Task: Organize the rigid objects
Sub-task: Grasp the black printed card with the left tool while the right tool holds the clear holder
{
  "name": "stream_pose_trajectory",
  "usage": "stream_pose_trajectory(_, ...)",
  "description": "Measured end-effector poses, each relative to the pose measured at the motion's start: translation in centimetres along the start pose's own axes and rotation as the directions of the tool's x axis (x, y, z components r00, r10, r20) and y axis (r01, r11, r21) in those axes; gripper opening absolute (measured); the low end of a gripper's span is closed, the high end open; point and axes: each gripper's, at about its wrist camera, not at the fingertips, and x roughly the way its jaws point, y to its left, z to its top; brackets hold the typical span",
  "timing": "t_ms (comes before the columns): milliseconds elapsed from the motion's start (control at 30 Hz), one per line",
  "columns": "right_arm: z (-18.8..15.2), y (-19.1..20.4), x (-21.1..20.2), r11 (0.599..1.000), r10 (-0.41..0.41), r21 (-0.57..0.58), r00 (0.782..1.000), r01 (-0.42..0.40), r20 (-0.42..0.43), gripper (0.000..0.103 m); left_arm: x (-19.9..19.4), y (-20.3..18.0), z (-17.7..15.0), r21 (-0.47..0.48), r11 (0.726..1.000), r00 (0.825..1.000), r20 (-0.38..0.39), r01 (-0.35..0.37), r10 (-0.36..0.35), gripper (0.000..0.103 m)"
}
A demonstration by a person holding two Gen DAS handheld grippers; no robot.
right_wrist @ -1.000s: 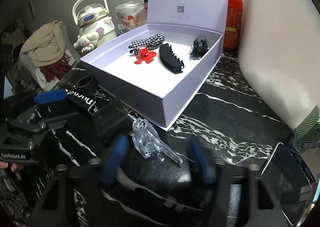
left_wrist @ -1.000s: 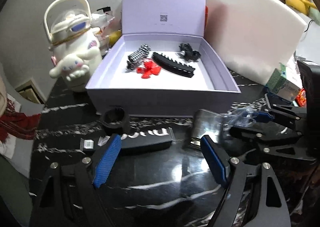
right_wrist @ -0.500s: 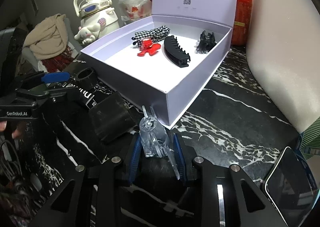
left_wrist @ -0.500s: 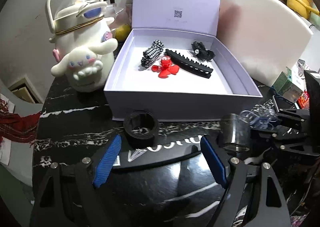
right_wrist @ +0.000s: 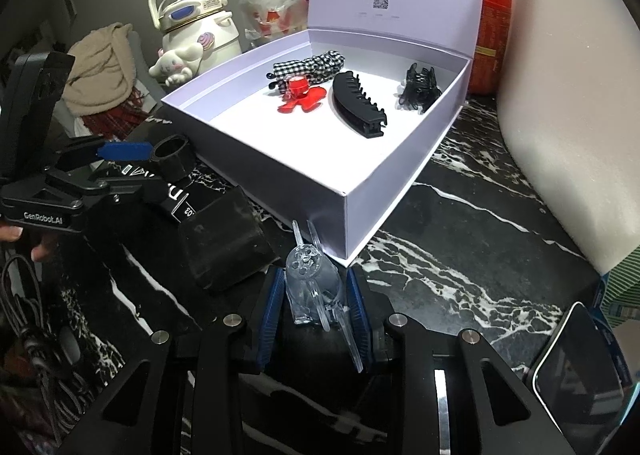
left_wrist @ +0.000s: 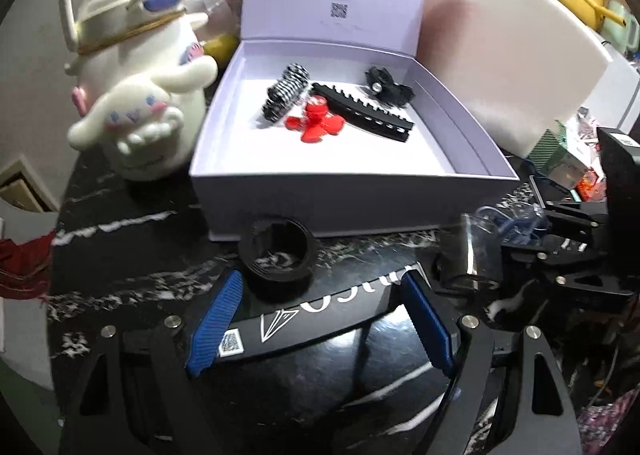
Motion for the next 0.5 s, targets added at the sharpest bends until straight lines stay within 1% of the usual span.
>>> stream_pose_trajectory(100,0.0,0.0,0.0,1.000,0.007,0.003,1.000,-0.007,-0.002,0.033,0.1,0.0,-0.4,-0.012,0.998,0.998,-0.032,0.056,-0.056,0.082)
stream_pose_trajectory(167,-0.1,-0.1,-0.1,1.000,0.017,0.010,1.000,-0.017,-0.003,0.033,0.3,-0.2,-0.6,-0.011,0.998,0.996,-0.064,0.067,-0.068,0.082)
stream_pose_trajectory(200,-0.1,-0.1,-0.1,1.000,0.021,0.012,1.000,-0.021,-0.003,0.033,0.5,-0.4,-0.9,-0.003,0.998,0.995,-0.080,0.058,-0.058,0.082)
stream_pose_trajectory(267,-0.1,0.0,-0.2,1.000,0.021,0.008,1.000,-0.021,-0.005,0.033,0.4,-1.0,-1.4,0.030,0.999,0.996,-0.081,0.031,-0.028,0.082)
stream_pose_trajectory(400,-0.2,0.2,-0.4,1.000,0.017,-0.001,1.000,-0.017,-0.007,0.033,0.0,-2.0,-2.1,0.057,0.998,0.996,-0.081,0.040,-0.035,0.082)
stream_pose_trajectory(500,-0.2,0.1,-0.5,1.000,0.020,-0.001,1.000,-0.020,-0.009,0.033,-0.2,-2.5,-2.4,0.064,0.998,0.997,-0.070,0.026,-0.022,0.082)
